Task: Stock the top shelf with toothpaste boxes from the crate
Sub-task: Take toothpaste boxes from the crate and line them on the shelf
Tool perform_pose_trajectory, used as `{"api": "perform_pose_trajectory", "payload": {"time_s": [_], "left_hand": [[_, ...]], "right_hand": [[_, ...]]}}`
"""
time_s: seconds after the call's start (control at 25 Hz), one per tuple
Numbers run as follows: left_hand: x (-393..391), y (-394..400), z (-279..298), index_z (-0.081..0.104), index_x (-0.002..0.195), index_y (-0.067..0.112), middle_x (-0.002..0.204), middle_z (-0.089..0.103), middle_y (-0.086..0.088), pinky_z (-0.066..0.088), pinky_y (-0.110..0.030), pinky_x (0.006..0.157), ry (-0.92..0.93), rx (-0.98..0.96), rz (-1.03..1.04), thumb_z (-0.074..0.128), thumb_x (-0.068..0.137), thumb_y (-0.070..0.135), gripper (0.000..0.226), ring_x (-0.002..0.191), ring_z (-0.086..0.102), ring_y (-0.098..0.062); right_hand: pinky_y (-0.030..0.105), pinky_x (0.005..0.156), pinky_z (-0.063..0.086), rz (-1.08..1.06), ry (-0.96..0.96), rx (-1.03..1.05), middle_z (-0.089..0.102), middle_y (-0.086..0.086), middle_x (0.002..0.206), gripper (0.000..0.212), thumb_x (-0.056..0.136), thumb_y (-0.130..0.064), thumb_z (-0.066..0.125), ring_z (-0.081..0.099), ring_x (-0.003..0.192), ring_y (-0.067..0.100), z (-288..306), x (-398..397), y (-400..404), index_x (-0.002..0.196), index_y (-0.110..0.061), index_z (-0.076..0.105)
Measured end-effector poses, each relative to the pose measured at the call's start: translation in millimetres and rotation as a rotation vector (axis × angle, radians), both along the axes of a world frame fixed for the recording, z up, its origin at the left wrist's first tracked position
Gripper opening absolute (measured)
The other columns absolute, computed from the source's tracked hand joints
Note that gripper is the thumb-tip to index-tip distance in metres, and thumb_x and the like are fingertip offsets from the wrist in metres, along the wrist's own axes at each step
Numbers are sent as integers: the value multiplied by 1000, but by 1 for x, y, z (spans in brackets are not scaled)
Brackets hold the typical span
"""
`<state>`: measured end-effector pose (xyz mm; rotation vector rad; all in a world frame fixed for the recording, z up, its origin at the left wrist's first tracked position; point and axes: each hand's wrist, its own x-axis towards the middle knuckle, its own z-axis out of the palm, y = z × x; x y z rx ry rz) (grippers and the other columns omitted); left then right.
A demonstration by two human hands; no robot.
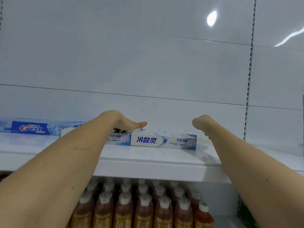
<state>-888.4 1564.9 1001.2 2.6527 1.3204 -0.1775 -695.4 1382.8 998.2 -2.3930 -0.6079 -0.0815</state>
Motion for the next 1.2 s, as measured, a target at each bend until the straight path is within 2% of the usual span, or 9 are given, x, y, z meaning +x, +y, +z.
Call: {"api": "perform_pose_trajectory", "payload": {"time_s": [0.08, 0.16, 0.28, 0.56, 0.72, 0.84, 0.96, 1.08, 1.2], "left_hand": [[13, 6, 7, 55, 108, 19, 91, 43, -5, 38, -36, 76, -6, -41, 18, 19, 61, 99, 99, 75, 42, -23], [26, 19, 8, 46, 138, 15, 113, 52, -9, 42, -37, 89, 24, -79, 43, 20, 63, 98, 115, 97, 55, -27], [35, 26, 2, 17, 156, 26, 162, 18, -3, 26, -42, 115, 71, -131, 91, 24, 52, 103, 129, 145, 27, -24], [43, 36, 3, 7, 155, 35, 164, 5, 5, 18, -45, 118, 42, -276, 87, 30, 20, 108, 156, 148, 15, -24], [57, 49, 7, 6, 156, 28, 164, 11, 3, 16, -43, 119, 52, -261, 140, 31, 21, 108, 159, 148, 19, -24], [70, 46, 5, 19, 155, 17, 159, 28, -6, 24, -38, 115, 78, -89, 106, 18, 63, 98, 123, 142, 32, -27], [75, 45, 4, 23, 154, 23, 155, 35, -5, 29, -37, 105, 118, -76, 73, 17, 71, 94, 110, 138, 37, -27], [73, 49, 2, 26, 154, 27, 151, 41, -3, 32, -37, 97, 142, -66, 58, 23, 58, 100, 120, 134, 41, -27], [75, 52, -1, 26, 153, 29, 150, 41, -2, 32, -38, 97, 152, -77, 50, 25, 51, 102, 126, 134, 41, -27]], "right_hand": [[38, 98, 41, 65, 30, -62, 53, 16, 114, 35, 105, -18, 30, 50, 108, 31, 3, 10, 6, 135, -4, 42], [38, 109, 38, 151, 158, -78, 42, 20, 144, 47, 106, -23, 34, 47, 128, 33, 3, 24, 18, 147, 0, 30], [40, 94, 47, 229, 414, 45, 51, 22, 125, 49, 98, -34, 51, 60, 104, 34, 1, 41, 36, 131, 1, 42], [46, 100, 44, 324, 624, 57, 37, 28, 149, 69, 103, -29, 43, 48, 127, 40, 13, 43, 52, 150, 11, 13], [47, 113, 34, 285, 271, -118, 41, 21, 146, 59, 100, -26, 43, 43, 133, 39, 14, 68, 64, 149, 2, 28], [39, 88, 45, 274, 345, -47, 51, 12, 109, 69, 83, -37, 54, 51, 95, 30, 0, 141, 105, 142, -5, 41], [32, 74, 39, 302, 480, 45, 50, 13, 88, 48, 93, -35, 53, 49, 74, 24, -5, 97, 91, 122, 1, 43], [44, 106, 42, 371, 538, 70, 41, 24, 145, 81, 93, -43, 54, 50, 126, 35, -5, 72, 85, 150, 4, 20], [50, 115, 33, 439, 588, 100, 25, 19, 158, 83, 92, -43, 56, 36, 141, 34, -6, 79, 86, 153, -2, 17]]}}
